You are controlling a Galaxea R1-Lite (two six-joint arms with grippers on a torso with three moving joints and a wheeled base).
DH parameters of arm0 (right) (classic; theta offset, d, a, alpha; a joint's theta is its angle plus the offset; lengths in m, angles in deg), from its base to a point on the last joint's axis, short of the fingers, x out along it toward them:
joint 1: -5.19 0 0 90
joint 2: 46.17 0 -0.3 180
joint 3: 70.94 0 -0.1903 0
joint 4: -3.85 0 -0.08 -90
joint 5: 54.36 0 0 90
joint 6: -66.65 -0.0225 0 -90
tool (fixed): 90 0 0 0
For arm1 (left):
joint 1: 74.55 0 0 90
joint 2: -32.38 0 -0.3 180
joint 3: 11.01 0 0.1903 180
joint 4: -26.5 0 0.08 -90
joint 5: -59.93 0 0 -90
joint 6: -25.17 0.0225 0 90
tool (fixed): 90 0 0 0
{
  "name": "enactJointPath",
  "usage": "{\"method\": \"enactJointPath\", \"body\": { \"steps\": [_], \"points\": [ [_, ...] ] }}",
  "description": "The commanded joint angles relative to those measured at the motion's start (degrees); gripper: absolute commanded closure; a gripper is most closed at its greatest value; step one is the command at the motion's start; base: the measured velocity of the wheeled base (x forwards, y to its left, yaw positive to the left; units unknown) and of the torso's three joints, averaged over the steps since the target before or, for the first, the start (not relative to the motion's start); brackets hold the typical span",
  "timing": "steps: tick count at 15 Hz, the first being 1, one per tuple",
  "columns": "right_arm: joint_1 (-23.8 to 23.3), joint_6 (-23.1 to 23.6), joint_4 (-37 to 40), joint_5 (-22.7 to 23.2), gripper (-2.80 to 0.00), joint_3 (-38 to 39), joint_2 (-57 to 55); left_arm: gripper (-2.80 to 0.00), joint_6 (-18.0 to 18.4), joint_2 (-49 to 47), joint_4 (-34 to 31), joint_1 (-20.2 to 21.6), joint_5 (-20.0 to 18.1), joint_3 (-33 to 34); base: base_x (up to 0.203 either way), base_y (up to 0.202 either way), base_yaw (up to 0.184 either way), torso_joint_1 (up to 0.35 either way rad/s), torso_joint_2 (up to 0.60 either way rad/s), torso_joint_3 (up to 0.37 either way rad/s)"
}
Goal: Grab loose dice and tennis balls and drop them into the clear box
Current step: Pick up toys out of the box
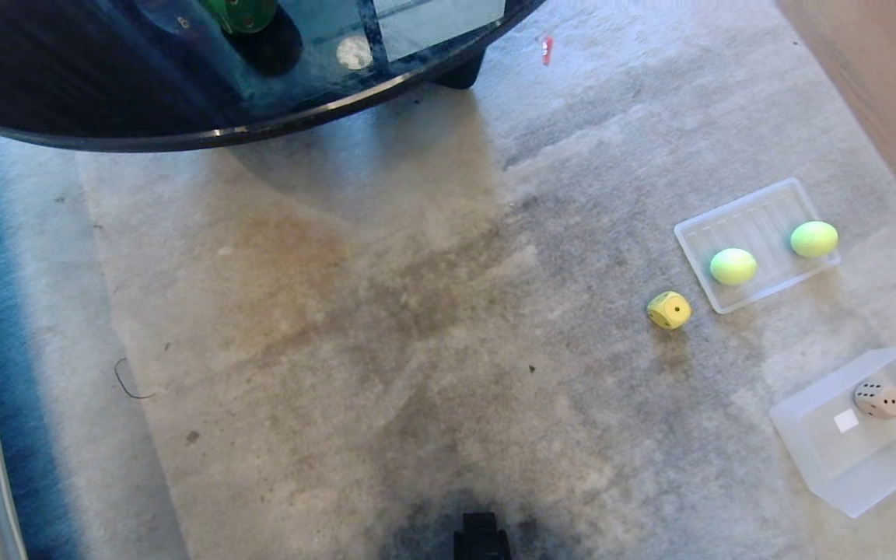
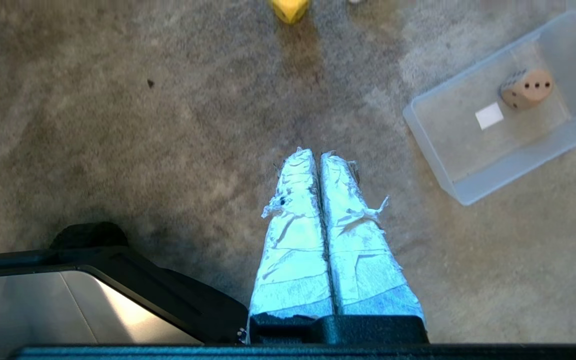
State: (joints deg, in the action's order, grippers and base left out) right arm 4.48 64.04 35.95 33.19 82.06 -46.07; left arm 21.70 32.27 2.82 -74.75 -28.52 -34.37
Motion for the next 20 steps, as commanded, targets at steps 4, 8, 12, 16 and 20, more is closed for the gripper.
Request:
{"method": "enactJointPath", "body": {
  "steps": [4, 8, 12, 16, 20],
  "points": [
    [0.0, 0.0, 0.1, 0.0, 0.0, 0.0, 0.0, 0.0, 0.0, 0.0, -0.1, 0.0, 0.1, 0.0, 0.164, 0.0, -0.002, 0.001, 0.0, 0.001],
    [0.0, 0.0, 0.1, 0.0, 0.0, -0.1, 0.0, 0.0, -0.1, 0.0, -0.1, 0.0, 0.1, 0.0, 0.0, 0.0, 0.0, 0.0, 0.0, 0.0],
    [0.0, 0.0, 0.1, 0.0, 0.0, -0.1, 0.0, 0.0, -0.6, 0.0, -0.1, 0.0, 0.1, 0.0, 0.0, 0.0, 0.0, 0.0, 0.0, -0.047],
    [0.0, 0.0, 0.0, 0.0, 0.0, 0.0, 0.0, 0.0, -0.9, 0.0, -0.1, 0.0, 0.2, 0.0, 0.0, 0.0, 0.0, -0.001, 0.0, -0.188],
    [0.0, -0.2, 0.1, 0.0, 0.0, -0.1, 0.0, 0.0, -0.7, 0.0, -0.1, 0.0, 0.1, 0.0, 0.0, 0.0, 0.0, 0.0, 0.0, -0.199]
  ]
}}
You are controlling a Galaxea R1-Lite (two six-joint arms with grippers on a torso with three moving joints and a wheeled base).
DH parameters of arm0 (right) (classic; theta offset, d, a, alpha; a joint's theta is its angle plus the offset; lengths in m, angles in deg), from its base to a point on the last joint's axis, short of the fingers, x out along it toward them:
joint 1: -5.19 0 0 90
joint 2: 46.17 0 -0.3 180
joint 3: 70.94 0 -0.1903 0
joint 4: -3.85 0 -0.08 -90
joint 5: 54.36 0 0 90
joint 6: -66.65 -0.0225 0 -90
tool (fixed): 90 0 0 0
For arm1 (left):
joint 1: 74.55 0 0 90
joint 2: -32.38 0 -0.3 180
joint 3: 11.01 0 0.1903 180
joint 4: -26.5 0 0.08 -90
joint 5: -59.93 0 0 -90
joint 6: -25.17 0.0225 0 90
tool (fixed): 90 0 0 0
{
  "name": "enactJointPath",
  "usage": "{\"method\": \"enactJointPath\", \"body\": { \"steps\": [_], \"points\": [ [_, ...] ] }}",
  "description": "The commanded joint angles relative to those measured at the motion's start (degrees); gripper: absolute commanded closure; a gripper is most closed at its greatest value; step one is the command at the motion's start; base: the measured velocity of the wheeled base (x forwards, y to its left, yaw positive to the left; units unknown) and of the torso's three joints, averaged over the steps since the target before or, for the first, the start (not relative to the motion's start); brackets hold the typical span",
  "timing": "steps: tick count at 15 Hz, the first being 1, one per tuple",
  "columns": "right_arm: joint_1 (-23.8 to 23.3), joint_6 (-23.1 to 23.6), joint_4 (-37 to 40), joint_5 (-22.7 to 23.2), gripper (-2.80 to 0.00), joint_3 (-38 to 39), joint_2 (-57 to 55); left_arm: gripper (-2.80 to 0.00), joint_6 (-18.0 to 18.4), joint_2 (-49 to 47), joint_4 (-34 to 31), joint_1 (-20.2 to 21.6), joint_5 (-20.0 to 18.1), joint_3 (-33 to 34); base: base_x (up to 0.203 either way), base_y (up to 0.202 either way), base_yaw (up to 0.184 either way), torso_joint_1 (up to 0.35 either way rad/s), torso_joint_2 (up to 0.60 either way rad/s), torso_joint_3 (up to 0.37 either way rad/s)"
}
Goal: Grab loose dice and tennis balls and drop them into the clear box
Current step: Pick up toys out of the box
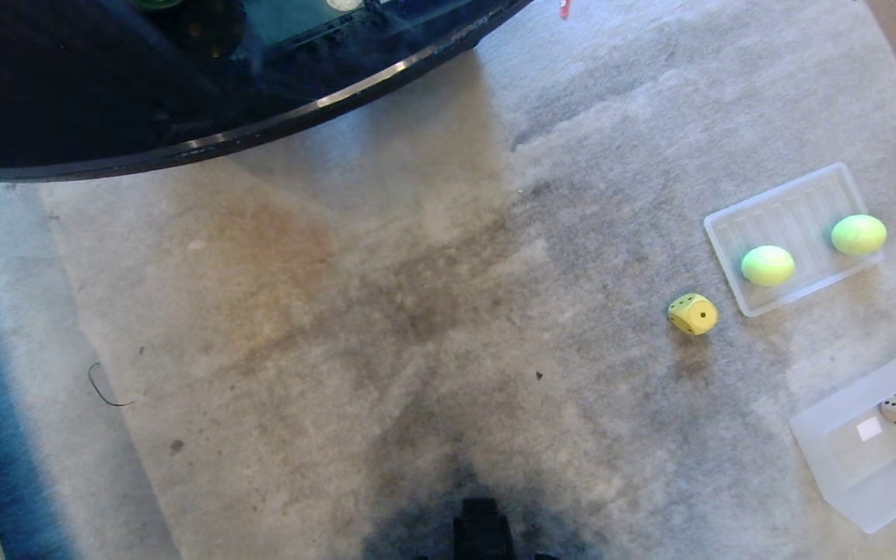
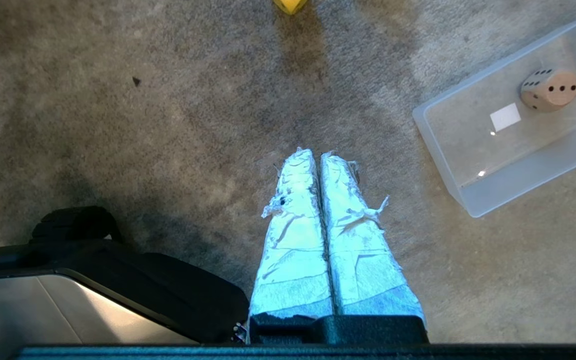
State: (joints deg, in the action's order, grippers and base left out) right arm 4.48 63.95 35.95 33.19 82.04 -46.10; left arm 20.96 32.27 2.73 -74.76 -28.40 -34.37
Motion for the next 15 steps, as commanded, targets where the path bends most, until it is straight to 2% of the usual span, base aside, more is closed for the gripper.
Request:
{"method": "enactJointPath", "body": {
  "steps": [1, 8, 13, 15],
  "points": [
    [0.1, 0.1, 0.1, 0.0, 0.0, 0.0, 0.0, 0.0, 0.0, 0.0, 0.0, 0.0, 0.0, 0.0, 0.0, 0.0, 0.0, 0.01, 0.0, -0.201],
    [0.0, 0.5, 0.1, 0.1, 0.0, 0.1, 0.0, 0.0, 0.3, 0.0, 0.0, 0.0, -0.2, 0.0, 0.0, 0.0, 0.0, 0.003, 0.0, -0.198],
    [-0.1, 0.2, 0.3, -0.1, 0.0, 0.0, -0.6, 0.0, -1.2, 0.0, 0.0, 0.0, 0.3, 0.0, 0.0, 0.0, 0.0, 0.001, 0.0, -0.039],
    [-0.1, -0.1, 0.5, -0.3, 0.0, -2.1, -5.2, 0.0, -1.2, 0.0, 0.0, 0.0, 0.3, 0.0, 0.0, 0.0, 0.0, 0.0, 0.0, 0.0]
  ]
}}
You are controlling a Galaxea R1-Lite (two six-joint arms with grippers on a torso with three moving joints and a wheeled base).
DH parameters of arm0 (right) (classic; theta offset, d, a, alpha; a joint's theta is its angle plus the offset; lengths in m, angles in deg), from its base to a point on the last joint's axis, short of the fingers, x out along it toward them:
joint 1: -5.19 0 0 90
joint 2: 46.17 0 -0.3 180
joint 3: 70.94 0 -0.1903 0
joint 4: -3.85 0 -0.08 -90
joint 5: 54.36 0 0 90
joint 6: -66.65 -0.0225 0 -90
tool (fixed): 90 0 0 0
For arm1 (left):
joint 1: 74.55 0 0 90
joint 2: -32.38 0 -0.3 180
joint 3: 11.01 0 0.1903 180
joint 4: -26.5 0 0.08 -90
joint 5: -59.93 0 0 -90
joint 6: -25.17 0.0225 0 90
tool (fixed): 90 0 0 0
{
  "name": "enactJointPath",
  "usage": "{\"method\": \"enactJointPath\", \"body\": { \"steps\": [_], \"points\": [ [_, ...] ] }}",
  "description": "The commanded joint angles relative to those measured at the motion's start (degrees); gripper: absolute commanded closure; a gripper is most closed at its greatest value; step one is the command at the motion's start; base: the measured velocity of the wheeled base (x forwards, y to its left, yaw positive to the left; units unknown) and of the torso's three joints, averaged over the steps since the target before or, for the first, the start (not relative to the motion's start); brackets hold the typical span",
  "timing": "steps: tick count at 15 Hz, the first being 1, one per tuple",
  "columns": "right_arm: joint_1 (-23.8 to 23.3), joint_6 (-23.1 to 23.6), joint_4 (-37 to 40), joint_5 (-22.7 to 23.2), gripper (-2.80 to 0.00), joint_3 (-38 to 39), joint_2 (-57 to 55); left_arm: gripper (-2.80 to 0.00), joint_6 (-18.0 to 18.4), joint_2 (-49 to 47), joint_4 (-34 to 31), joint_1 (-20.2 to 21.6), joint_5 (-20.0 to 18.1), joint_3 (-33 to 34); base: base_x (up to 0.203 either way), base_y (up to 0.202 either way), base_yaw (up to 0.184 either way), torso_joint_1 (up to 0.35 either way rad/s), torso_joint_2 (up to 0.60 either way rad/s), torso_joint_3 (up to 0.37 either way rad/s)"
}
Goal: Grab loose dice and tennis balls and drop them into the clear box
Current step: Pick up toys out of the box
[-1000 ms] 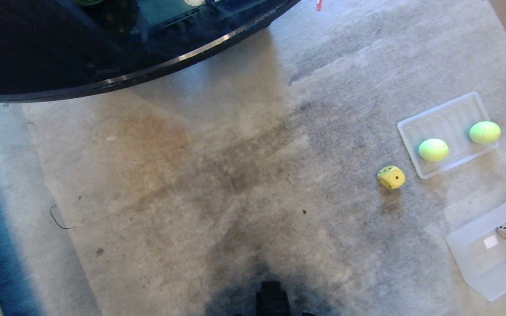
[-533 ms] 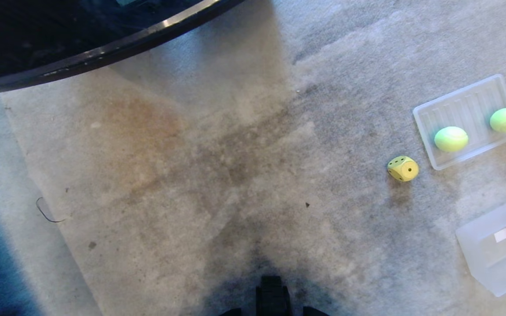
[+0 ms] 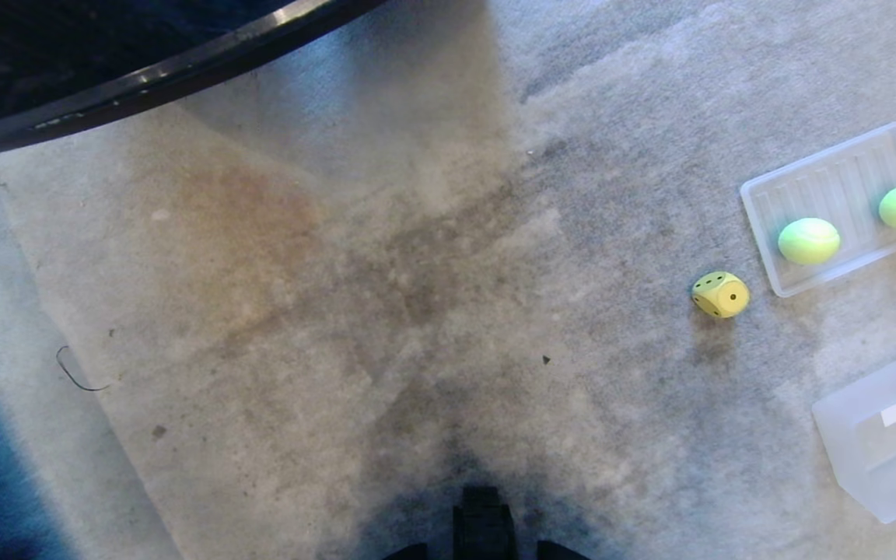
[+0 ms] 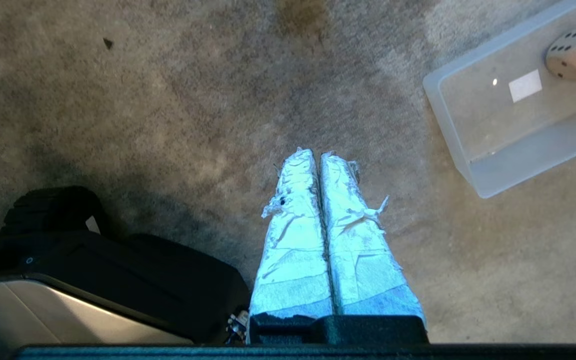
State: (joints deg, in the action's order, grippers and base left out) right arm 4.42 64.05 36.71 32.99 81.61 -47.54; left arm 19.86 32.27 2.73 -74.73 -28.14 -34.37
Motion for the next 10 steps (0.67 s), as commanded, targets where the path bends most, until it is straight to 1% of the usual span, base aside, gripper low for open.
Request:
{"method": "enactJointPath", "body": {
  "steps": [1, 4, 5, 6, 8, 9, 10],
  "points": [
    [0.0, -1.5, -0.3, 0.0, 0.0, -5.2, -8.7, 0.0, 0.0, 0.0, 0.1, 0.0, 0.0, 0.0, 0.0, 0.0, 0.0, 0.0, 0.0, 0.0],
    [0.1, -7.1, -0.7, 0.2, 0.0, -18.0, -30.0, 0.0, 0.0, 0.0, 0.0, 0.0, 0.0, 0.0, 0.0, 0.0, 0.0, 0.0, 0.0, 0.0],
    [0.1, -8.5, -2.0, 0.3, 0.0, -21.2, -37.4, 0.0, -0.1, 0.0, 0.0, 0.0, 0.0, 0.0, 0.0, 0.0, 0.0, 0.0, 0.0, 0.0],
    [0.1, -9.4, -4.8, 0.3, 0.0, -23.5, -44.2, 0.0, 0.0, 0.0, 0.0, 0.0, 0.0, 0.0, 0.0, 0.0, 0.0, 0.0, 0.0, 0.0],
    [-0.3, -10.8, -14.3, 0.1, 0.0, -26.4, -58.6, 0.0, 0.0, 0.0, 0.0, 0.0, 0.0, 0.0, 0.0, 0.0, 0.0, 0.0, 0.0, 0.0],
    [-0.7, -11.3, -20.0, -0.2, -2.57, -27.3, -65.0, 0.0, 0.0, 0.0, 0.0, 0.0, 0.0, 0.0, 0.0, 0.0, 0.0, 0.0, 0.0, 0.0],
    [-1.1, -11.9, -25.9, -0.5, -2.8, -28.1, -71.0, 0.0, -0.1, 0.0, 0.0, 0.0, 0.0, 0.0, 0.0, 0.0, 0.0, 0.0, 0.0, 0.0]
  ]
}}
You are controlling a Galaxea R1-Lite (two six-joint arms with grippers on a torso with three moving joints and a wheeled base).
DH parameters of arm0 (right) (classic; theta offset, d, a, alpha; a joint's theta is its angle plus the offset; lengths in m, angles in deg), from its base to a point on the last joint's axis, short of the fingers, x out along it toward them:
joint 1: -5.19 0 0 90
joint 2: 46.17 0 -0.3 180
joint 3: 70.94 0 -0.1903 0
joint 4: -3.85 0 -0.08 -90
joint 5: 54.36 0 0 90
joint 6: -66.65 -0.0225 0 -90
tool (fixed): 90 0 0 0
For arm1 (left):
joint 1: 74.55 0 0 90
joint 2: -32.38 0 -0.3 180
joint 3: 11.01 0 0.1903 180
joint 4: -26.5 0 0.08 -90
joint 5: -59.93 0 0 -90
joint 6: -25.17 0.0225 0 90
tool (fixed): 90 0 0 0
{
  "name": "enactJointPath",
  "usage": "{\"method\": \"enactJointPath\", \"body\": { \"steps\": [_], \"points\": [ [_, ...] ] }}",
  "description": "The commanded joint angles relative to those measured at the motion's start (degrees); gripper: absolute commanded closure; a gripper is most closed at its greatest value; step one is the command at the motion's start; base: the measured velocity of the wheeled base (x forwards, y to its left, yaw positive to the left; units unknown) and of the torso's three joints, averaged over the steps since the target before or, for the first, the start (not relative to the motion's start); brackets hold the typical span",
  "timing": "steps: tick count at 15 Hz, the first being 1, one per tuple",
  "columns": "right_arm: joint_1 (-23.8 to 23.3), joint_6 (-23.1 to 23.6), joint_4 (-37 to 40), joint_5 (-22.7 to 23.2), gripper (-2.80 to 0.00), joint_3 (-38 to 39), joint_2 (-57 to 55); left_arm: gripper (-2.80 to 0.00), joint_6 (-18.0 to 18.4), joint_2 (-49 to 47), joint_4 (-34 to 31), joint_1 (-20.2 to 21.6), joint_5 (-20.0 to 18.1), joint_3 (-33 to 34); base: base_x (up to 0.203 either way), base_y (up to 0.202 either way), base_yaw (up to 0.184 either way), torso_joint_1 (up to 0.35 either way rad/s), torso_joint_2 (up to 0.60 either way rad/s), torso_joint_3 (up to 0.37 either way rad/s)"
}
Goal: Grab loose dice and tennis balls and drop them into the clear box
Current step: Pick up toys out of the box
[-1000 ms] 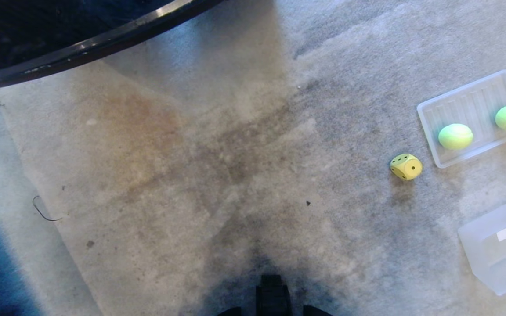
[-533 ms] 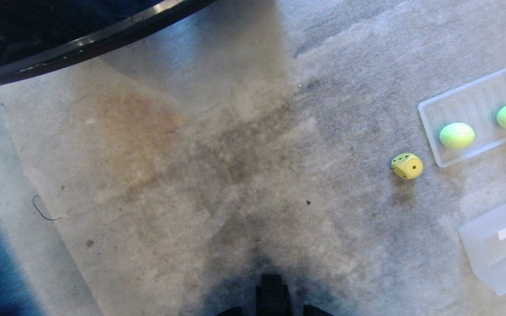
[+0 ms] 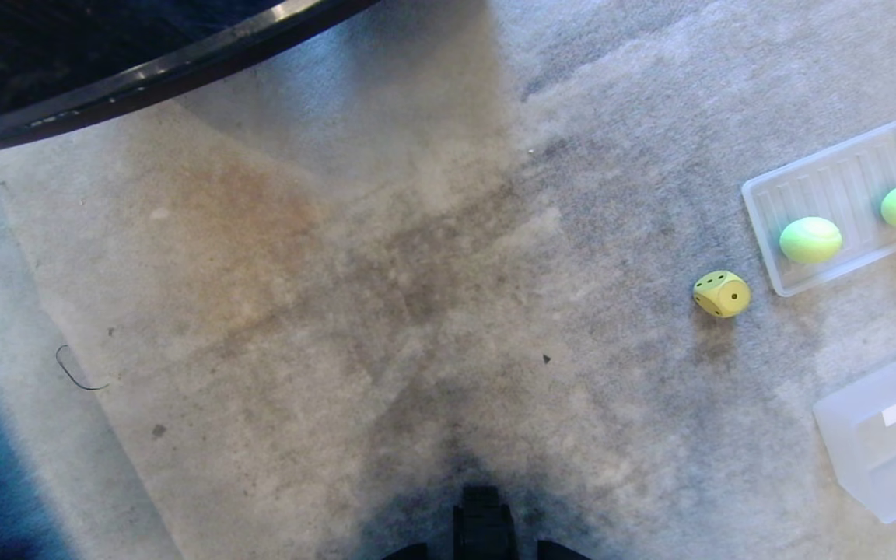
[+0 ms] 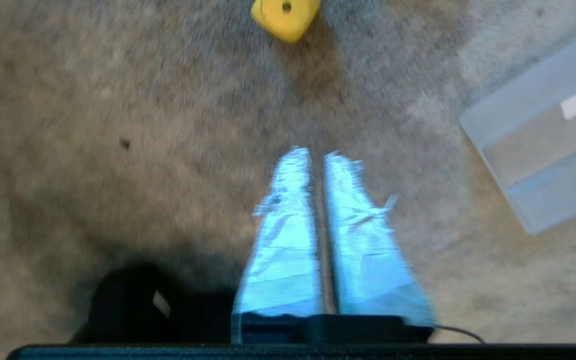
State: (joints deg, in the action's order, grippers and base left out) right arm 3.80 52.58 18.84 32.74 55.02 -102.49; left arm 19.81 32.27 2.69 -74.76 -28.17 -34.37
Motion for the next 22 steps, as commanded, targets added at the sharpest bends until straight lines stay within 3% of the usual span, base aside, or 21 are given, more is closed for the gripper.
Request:
{"method": "enactJointPath", "body": {
  "steps": [1, 6, 11, 15, 19, 22],
  "points": [
    [-0.8, -1.1, -13.2, -0.5, -2.8, -2.1, -21.4, 0.0, -0.1, 0.0, 0.1, 0.0, 0.0, 0.0, 0.0, 0.0, 0.0, 0.0, 0.0, 0.0],
    [-1.3, -7.9, -34.4, -1.4, -2.8, -5.2, -37.5, 0.0, 0.0, 0.0, 0.1, 0.0, 0.0, 0.0, 0.0, 0.0, 0.0, 0.0, 0.0, 0.0],
    [-0.9, -20.6, -35.3, -1.5, -2.8, -8.7, -41.4, 0.0, -0.1, 0.0, 0.0, 0.0, 0.0, 0.0, 0.0, 0.0, 0.0, 0.0, 0.0, 0.0],
    [-0.7, -23.3, -35.3, -2.6, -2.8, -9.3, -45.1, 0.0, 0.0, 0.0, 0.0, 0.0, 0.0, 0.0, 0.0, 0.0, 0.0, 0.0, 0.0, 0.0],
    [-0.5, -29.5, -35.6, -2.8, -2.8, -10.3, -48.4, 0.0, 0.0, 0.0, 0.1, 0.0, 0.0, 0.0, 0.0, 0.0, 0.0, 0.0, 0.0, 0.0],
    [-0.1, -33.6, -40.3, -1.4, -2.8, -10.5, -50.2, 0.0, -0.1, 0.0, 0.0, 0.0, 0.0, 0.0, 0.0, 0.0, 0.0, 0.0, 0.0, 0.0]
  ]
}}
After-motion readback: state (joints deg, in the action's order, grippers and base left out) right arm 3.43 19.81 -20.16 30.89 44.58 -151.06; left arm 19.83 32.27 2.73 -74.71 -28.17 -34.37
